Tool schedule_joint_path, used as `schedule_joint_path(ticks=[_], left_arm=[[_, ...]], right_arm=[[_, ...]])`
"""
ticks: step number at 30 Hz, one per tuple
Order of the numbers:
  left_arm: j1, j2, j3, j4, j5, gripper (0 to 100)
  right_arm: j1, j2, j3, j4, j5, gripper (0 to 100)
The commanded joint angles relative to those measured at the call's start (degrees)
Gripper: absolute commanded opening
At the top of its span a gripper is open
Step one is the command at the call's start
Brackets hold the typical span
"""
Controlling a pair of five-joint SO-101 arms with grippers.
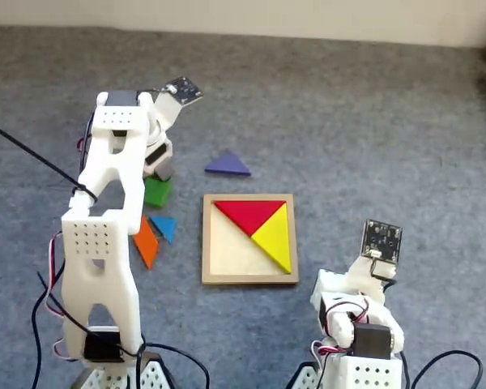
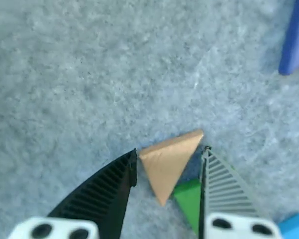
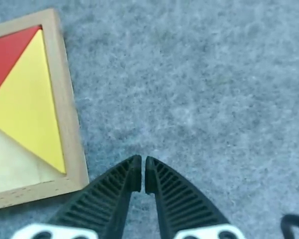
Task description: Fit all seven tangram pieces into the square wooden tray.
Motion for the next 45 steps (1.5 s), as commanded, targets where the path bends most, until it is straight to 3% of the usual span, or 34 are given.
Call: schedule_joint_path(ticks=[1,17,25,36,41,45], left_arm=[[0.22,2.15,-5.67,0.79,-0.53,21],[0.92,6.37,-10.42,1.23,-0.53,21],[0.92,6.46,-10.42,8.18,-3.16,12],[2.77,5.93,-15.08,16.62,-2.99,7],[5.41,5.93,-21.67,19.25,2.37,7],[7.16,5.85,-23.96,19.52,2.64,7]], right_arm=[[0.57,-1.27,7.78,0.48,0.35,3.3],[0.57,-1.27,7.78,0.48,0.35,3.3],[0.57,-1.27,7.78,0.48,0.35,3.3],[0.57,-1.27,7.78,0.48,0.35,3.3],[0.57,-1.27,7.78,0.48,0.35,3.3],[0.57,-1.27,7.78,0.48,0.35,3.3]])
